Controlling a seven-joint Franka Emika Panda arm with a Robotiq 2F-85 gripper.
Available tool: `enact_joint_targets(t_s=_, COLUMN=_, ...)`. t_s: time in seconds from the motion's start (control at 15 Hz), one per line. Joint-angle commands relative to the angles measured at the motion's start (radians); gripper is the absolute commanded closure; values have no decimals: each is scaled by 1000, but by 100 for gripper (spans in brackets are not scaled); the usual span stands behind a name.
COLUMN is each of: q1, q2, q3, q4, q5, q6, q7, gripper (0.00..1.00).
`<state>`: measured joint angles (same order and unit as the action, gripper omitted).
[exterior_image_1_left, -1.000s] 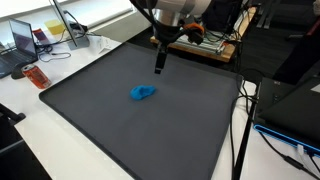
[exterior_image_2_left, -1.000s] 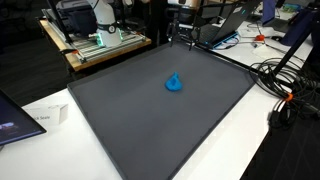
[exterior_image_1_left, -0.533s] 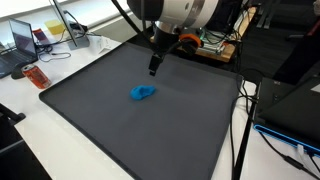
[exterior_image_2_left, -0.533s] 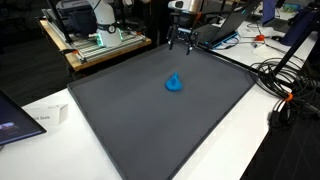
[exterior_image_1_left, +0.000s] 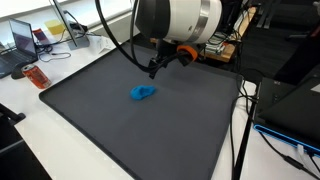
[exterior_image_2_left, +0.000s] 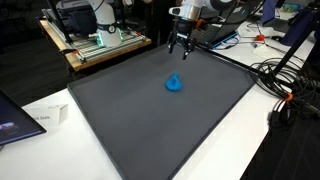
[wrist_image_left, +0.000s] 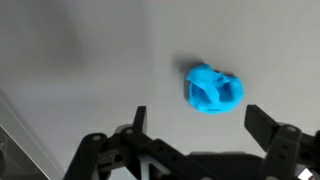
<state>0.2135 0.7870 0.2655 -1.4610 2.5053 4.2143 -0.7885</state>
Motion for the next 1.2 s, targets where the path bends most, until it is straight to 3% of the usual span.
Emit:
enact_joint_targets(t_s=0.0, q1=60, q2=12, q3=-47, q4=36, q5=17, q6=37, q7=95, gripper=0)
enact_joint_targets(t_s=0.6, q1=292, q2=13, q3=-255, q4=22, q5=17, q6=29, q7=242, gripper=0)
enact_joint_targets(t_s=1.13, q1=395, q2=51, q3=-355, q4=24, q5=16, q6=29, q7=305, gripper=0)
